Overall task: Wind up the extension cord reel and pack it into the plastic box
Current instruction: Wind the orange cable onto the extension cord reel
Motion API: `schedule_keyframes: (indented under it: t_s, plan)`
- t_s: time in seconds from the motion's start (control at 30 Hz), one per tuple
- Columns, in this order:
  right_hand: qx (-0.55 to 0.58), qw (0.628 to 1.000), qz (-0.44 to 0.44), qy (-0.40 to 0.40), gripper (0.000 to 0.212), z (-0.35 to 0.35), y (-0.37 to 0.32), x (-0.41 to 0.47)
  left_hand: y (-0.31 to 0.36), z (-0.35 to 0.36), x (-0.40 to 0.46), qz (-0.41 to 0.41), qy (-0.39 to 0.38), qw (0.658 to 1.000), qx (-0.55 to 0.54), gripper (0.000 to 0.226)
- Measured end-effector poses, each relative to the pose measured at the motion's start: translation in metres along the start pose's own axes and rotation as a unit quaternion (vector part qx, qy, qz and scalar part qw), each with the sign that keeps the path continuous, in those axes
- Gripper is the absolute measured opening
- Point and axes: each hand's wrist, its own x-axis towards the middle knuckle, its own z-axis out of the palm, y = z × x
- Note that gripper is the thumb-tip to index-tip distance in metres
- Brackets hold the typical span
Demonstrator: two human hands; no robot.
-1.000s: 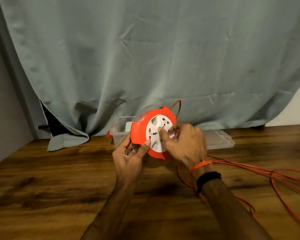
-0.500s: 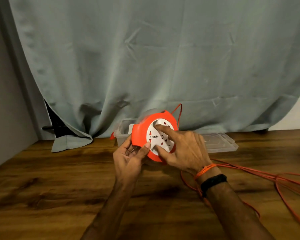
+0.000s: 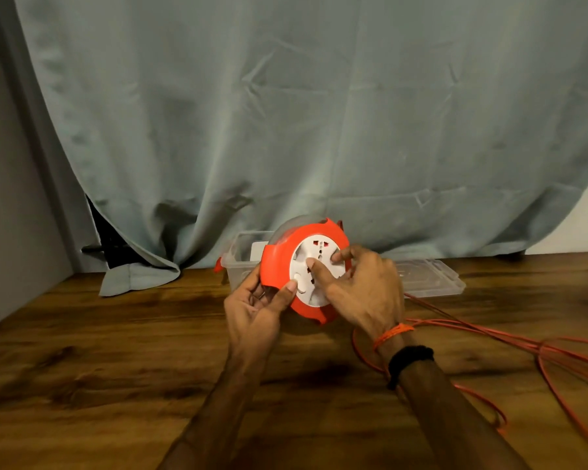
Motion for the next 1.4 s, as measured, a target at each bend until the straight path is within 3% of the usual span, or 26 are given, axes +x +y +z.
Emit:
schedule_keyframes:
  t_s: [0.07, 0.2, 0.43, 0.57, 0.67, 0.77, 0.87, 0.97, 1.13, 1.27, 1.4]
  plan:
    - [-0.053, 0.992, -0.108, 0.041, 0.038, -0.009, 0.005, 0.001, 0.0, 0.0, 0.002, -0.002, 0.01, 1.0, -0.017, 0.06]
    - [-0.134, 0.959, -0.248, 0.024, 0.05, -0.007, 0.01, 0.0, -0.001, -0.003, 0.005, -0.012, 0.023, 0.999, -0.035, 0.047]
    - [-0.171, 0.929, -0.326, -0.032, 0.062, -0.001, 0.016, -0.001, 0.003, -0.005, 0.005, -0.023, 0.009, 0.998, -0.052, 0.039]
    - [-0.186, 0.923, -0.338, -0.014, 0.057, 0.003, 0.016, 0.001, 0.005, -0.007, 0.006, -0.019, 0.005, 0.999, -0.045, 0.044]
    - [-0.158, 0.942, -0.293, 0.036, 0.055, 0.003, 0.013, -0.002, 0.004, -0.005, 0.005, -0.01, -0.008, 0.999, -0.038, 0.044]
    - [-0.044, 0.993, -0.108, 0.035, 0.055, 0.008, 0.002, -0.01, 0.001, -0.003, 0.005, 0.002, -0.021, 0.999, -0.03, 0.047]
    - [0.052, 0.997, 0.056, 0.028, 0.053, 0.014, -0.006, -0.01, -0.002, -0.002, 0.004, 0.014, -0.032, 0.999, -0.012, 0.061]
    - [0.07, 0.994, 0.078, 0.007, 0.053, 0.015, -0.004, -0.009, -0.004, -0.003, 0.004, 0.008, -0.03, 0.999, -0.008, 0.065]
    - [-0.043, 0.997, -0.062, 0.01, 0.049, 0.007, 0.004, -0.004, 0.0, -0.003, 0.006, 0.0, -0.012, 0.999, -0.037, 0.053]
    - [-0.114, 0.966, -0.23, 0.018, 0.047, -0.008, 0.012, 0.002, 0.005, -0.002, 0.005, -0.003, -0.009, 0.998, -0.054, 0.044]
    - [-0.146, 0.951, -0.27, -0.031, 0.056, -0.01, 0.011, 0.0, 0.005, -0.002, 0.005, -0.011, -0.018, 0.998, -0.063, 0.033]
